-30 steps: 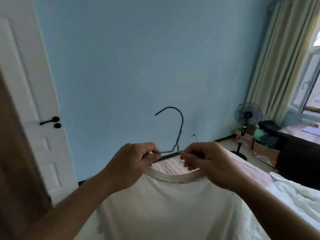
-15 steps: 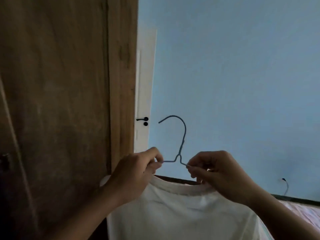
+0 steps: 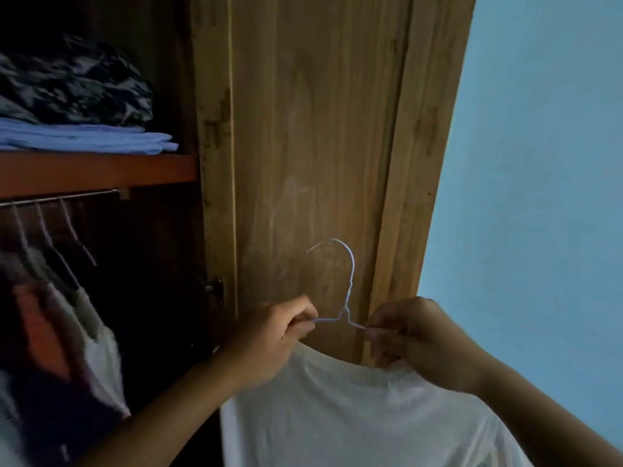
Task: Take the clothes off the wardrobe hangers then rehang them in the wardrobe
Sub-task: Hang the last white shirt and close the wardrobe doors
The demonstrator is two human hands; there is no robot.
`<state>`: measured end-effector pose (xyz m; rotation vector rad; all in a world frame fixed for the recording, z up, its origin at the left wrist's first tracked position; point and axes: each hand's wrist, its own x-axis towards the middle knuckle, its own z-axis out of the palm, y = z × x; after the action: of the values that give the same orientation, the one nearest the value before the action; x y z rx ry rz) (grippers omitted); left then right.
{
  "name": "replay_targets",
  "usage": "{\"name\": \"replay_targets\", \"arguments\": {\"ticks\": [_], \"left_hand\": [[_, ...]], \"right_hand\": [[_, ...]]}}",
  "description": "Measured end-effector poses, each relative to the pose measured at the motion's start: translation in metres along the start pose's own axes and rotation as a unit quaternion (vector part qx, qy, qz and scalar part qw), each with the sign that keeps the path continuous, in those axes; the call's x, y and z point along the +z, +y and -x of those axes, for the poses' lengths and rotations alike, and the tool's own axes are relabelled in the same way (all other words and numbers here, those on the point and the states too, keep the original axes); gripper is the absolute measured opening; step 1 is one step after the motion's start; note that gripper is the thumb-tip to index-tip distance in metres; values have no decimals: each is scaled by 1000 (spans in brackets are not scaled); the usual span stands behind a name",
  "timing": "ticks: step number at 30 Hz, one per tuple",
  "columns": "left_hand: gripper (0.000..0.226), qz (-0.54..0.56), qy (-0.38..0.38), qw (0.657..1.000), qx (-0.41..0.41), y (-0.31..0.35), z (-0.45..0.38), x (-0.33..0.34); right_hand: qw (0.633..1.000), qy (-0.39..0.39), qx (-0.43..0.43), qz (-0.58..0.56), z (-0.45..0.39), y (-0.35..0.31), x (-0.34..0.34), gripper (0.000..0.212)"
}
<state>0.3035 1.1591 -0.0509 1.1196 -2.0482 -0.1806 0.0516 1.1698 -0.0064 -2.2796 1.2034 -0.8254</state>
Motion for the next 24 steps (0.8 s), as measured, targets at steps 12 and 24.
{"name": "replay_targets", "arguments": {"ticks": [12, 24], "left_hand": [[23, -288, -49, 950, -113, -130, 12, -94], [37, -502, -211, 794, -270, -213, 55, -145]], "right_hand": [[997, -5, 0, -71, -124, -41, 118, 23], [993, -4, 36, -113, -221, -65, 217, 30]]}}
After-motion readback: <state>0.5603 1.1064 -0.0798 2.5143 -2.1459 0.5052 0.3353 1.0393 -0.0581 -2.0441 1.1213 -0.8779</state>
